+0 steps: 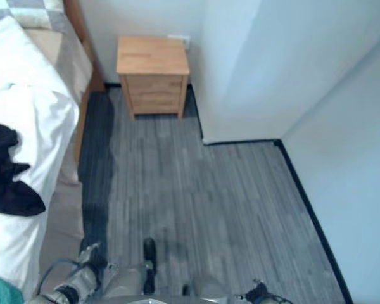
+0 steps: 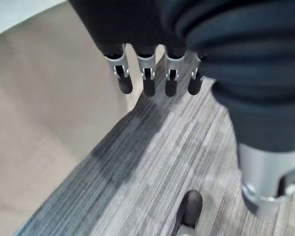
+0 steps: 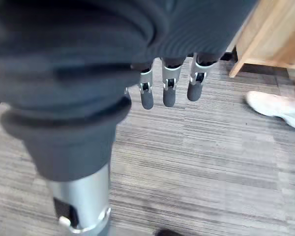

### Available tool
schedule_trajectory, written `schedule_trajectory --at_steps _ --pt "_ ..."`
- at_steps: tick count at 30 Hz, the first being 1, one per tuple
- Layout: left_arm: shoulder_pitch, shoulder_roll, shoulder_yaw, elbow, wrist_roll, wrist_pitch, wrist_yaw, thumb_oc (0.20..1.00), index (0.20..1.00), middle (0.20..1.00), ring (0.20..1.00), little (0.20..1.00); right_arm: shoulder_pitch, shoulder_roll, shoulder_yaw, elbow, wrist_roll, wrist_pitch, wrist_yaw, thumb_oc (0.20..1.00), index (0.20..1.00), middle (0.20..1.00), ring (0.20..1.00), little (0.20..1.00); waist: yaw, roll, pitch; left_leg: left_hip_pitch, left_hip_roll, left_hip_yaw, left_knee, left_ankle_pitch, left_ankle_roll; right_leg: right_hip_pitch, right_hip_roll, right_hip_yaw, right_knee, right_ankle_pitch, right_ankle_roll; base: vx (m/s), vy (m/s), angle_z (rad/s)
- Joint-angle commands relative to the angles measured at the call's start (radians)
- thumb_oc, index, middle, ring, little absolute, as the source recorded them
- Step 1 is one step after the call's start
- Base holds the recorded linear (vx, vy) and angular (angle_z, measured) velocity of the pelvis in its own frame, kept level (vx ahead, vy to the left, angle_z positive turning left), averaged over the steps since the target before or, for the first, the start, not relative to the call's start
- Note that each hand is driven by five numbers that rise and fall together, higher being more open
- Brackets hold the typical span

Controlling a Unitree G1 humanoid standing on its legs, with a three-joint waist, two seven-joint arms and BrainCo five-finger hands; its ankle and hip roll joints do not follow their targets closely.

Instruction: Tidy up the quilt and then pick up the clothes from the bed and put them into the laundry hamper.

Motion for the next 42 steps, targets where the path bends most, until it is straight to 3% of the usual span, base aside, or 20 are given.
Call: schedule_trajectory --at_steps 1,3,6,8,9,10,12,15,16,17,20,21,23,26,29,30,31,34,41,42 --pt "-0.027 0.011 0.033 -0.018 0.027 -0.005 0.033 1.000 1.000 1.000 1.000 1.000 -0.066 -0.028 -0.019 -0.039 0.052 -0.010 -0.023 1.000 1.000 1.000 1.000 1.000 0.021 0.048 0.039 0.143 0.088 0.004 -0.031 -0.100 -0.113 0.049 0.003 -0.072 -0.531 0.080 0.011 0.71 -0.104 0.23" --pt "-0.042 0.015 0.039 -0.015 0.034 -0.010 0.038 1.000 1.000 1.000 1.000 1.000 -0.071 -0.028 -0.038 -0.049 0.094 -0.018 -0.032 1.000 1.000 1.000 1.000 1.000 -0.006 0.043 0.040 0.202 0.075 -0.035 -0.025 -0.166 -0.133 0.032 0.002 -0.015 -0.812 0.118 0.020 0.69 -0.169 0.23" --pt "-0.033 0.021 0.041 0.006 0.047 -0.021 0.033 1.000 1.000 1.000 1.000 1.000 -0.083 -0.031 -0.019 -0.020 0.078 -0.007 -0.028 1.000 1.000 1.000 1.000 1.000 -0.014 0.040 0.028 0.267 0.086 -0.051 0.035 -0.259 -0.148 0.001 -0.018 0.039 -0.888 0.166 0.040 0.61 -0.190 0.61" --pt "-0.018 0.012 0.056 0.013 0.031 -0.021 0.038 1.000 1.000 1.000 1.000 1.000 -0.089 -0.032 -0.015 -0.012 0.077 -0.009 -0.028 1.000 1.000 1.000 1.000 1.000 -0.014 0.046 0.019 0.259 0.094 -0.067 0.133 -0.226 -0.163 0.021 -0.001 0.039 -0.866 0.183 0.023 0.46 -0.219 0.56" --pt "0.011 -0.004 0.079 0.022 -0.001 -0.014 0.040 1.000 1.000 1.000 1.000 1.000 -0.086 -0.035 -0.017 -0.002 0.068 -0.002 -0.035 1.000 1.000 1.000 1.000 1.000 0.000 0.048 0.024 0.162 0.136 -0.074 0.440 -0.102 -0.188 0.078 0.018 0.019 -0.851 0.172 -0.022 0.37 -0.367 0.69" --pt "0.020 -0.006 0.086 0.020 -0.012 -0.012 0.042 1.000 1.000 1.000 1.000 1.000 -0.088 -0.046 -0.017 -0.004 0.059 0.003 -0.042 1.000 1.000 1.000 1.000 1.000 0.018 0.032 0.046 0.038 0.149 -0.089 0.655 -0.044 -0.187 0.111 0.008 0.005 -0.855 0.168 -0.051 0.47 -0.477 0.85" --pt "0.016 -0.016 0.087 0.014 -0.042 -0.015 0.058 1.000 1.000 1.000 1.000 1.000 -0.119 -0.066 -0.005 0.000 0.045 0.006 -0.050 1.000 1.000 1.000 1.000 1.000 0.049 0.013 0.070 -0.091 0.171 -0.049 0.782 -0.066 -0.171 0.177 -0.006 -0.023 -0.887 0.144 -0.078 0.34 -0.267 0.89" --pt "0.024 -0.038 0.081 0.000 -0.051 -0.026 0.054 1.000 1.000 1.000 1.000 1.000 -0.135 -0.078 0.025 0.003 0.009 0.012 -0.034 1.000 1.000 1.000 1.000 1.000 0.088 0.015 0.048 -0.151 0.171 0.048 0.570 -0.086 -0.171 0.271 -0.029 -0.064 -0.930 0.099 -0.073 0.52 -0.043 0.06" --pt "0.049 -0.049 0.079 -0.006 -0.031 -0.034 0.044 1.000 1.000 1.000 1.000 1.000 -0.123 -0.085 0.026 -0.001 -0.010 -0.001 -0.031 1.000 1.000 1.000 1.000 1.000 0.102 0.034 0.019 -0.145 0.165 0.205 0.325 -0.080 -0.160 0.335 -0.020 -0.124 -0.929 0.050 -0.056 0.55 0.021 0.19" --pt "0.050 -0.049 0.078 -0.007 -0.031 -0.034 0.044 1.000 1.000 1.000 1.000 1.000 -0.123 -0.085 0.027 -0.001 -0.011 -0.001 -0.031 1.000 1.000 1.000 1.000 1.000 0.102 0.031 0.020 -0.139 0.160 0.207 0.318 -0.077 -0.159 0.337 -0.023 -0.124 -0.928 0.049 -0.055 0.59 0.022 0.43" --pt "0.054 -0.037 0.097 -0.009 -0.005 -0.015 0.027 1.000 1.000 1.000 1.000 1.000 -0.114 -0.086 0.007 -0.036 -0.026 0.003 -0.032 1.000 1.000 1.000 1.000 1.000 0.092 0.046 -0.009 -0.058 0.192 0.459 0.137 -0.075 -0.159 0.375 -0.008 -0.229 -0.827 -0.029 -0.030 0.44 0.043 0.73" --pt "0.071 -0.039 0.109 -0.008 -0.012 -0.015 0.025 1.000 1.000 1.000 1.000 1.000 -0.105 -0.084 0.013 -0.058 -0.041 -0.001 -0.029 1.000 1.000 1.000 1.000 1.000 0.104 0.044 -0.014 -0.039 0.151 0.427 0.125 -0.088 -0.131 0.369 -0.015 -0.254 -0.739 -0.025 -0.011 0.48 0.111 0.69" --pt "0.076 -0.044 0.112 -0.009 -0.011 -0.005 0.026 1.000 1.000 1.000 1.000 1.000 -0.063 -0.073 -0.019 -0.127 -0.055 0.000 -0.036 1.000 1.000 1.000 1.000 1.000 0.078 0.031 -0.001 0.009 0.088 0.379 0.096 -0.130 -0.079 0.288 -0.096 -0.294 -0.452 0.089 0.083 0.36 0.115 0.91" --pt "0.061 -0.031 0.125 -0.016 -0.031 0.000 0.052 1.000 1.000 1.000 1.000 1.000 -0.065 -0.082 -0.013 -0.259 -0.063 -0.011 -0.056 1.000 1.000 1.000 1.000 1.000 0.051 0.040 0.033 0.065 0.067 0.267 0.033 -0.121 -0.064 0.134 -0.084 -0.176 -0.250 0.108 0.081 0.13 -0.031 1.98" --pt "0.059 -0.016 0.134 -0.016 -0.026 -0.011 0.064 1.000 1.000 1.000 1.000 1.000 -0.043 -0.128 -0.002 -0.430 -0.126 -0.025 -0.065 1.000 1.000 1.000 1.000 1.000 0.044 0.040 0.036 0.072 0.080 0.163 0.003 -0.093 -0.086 0.121 -0.056 -0.099 -0.469 0.049 0.029 0.19 -0.256 1.83" --pt "0.056 -0.009 0.134 -0.012 -0.012 -0.015 0.071 1.000 1.000 1.000 1.000 1.000 -0.026 -0.170 -0.022 -0.517 -0.145 -0.031 -0.074 1.000 1.000 1.000 1.000 1.000 0.030 0.025 0.025 0.080 0.057 0.088 -0.003 -0.105 -0.099 0.132 -0.032 0.026 -0.699 0.058 0.022 0.25 -0.269 1.57" --pt "0.055 -0.009 0.134 -0.012 -0.012 -0.015 0.071 1.000 1.000 1.000 1.000 1.000 -0.025 -0.170 -0.022 -0.518 -0.146 -0.031 -0.074 1.000 1.000 1.000 1.000 1.000 0.029 0.026 0.024 0.078 0.059 0.087 -0.002 -0.104 -0.100 0.135 -0.030 0.025 -0.706 0.063 0.021 0.25 -0.264 1.72" --pt "0.047 -0.005 0.128 0.007 0.002 -0.015 0.055 1.000 1.000 1.000 1.000 1.000 -0.008 -0.223 -0.069 -0.608 -0.155 -0.036 -0.098 1.000 1.000 1.000 1.000 1.000 0.000 0.013 0.022 0.088 0.018 -0.047 0.004 -0.119 -0.111 0.122 0.028 0.248 -0.856 0.111 0.047 0.19 -0.231 2.06" --pt "0.120 0.027 0.157 0.025 -0.010 -0.027 0.068 1.000 1.000 1.000 1.000 1.000 -0.242 -0.412 -0.063 -0.837 -0.326 -0.051 -0.146 1.000 1.000 1.000 1.000 1.000 0.063 0.028 -0.001 0.063 0.025 -0.144 0.006 -0.114 -0.143 0.176 -0.016 0.151 -0.937 0.161 0.020 0.08 -0.214 1.23" --pt "0.119 0.025 0.125 0.027 0.007 -0.027 0.061 1.000 1.000 1.000 1.000 1.000 -0.309 -0.469 -0.067 -0.880 -0.337 -0.044 -0.156 1.000 1.000 1.000 1.000 1.000 0.068 0.032 0.011 0.031 0.066 -0.083 0.022 -0.106 -0.168 0.193 -0.053 0.068 -0.947 0.152 0.018 -0.05 -0.160 0.59"
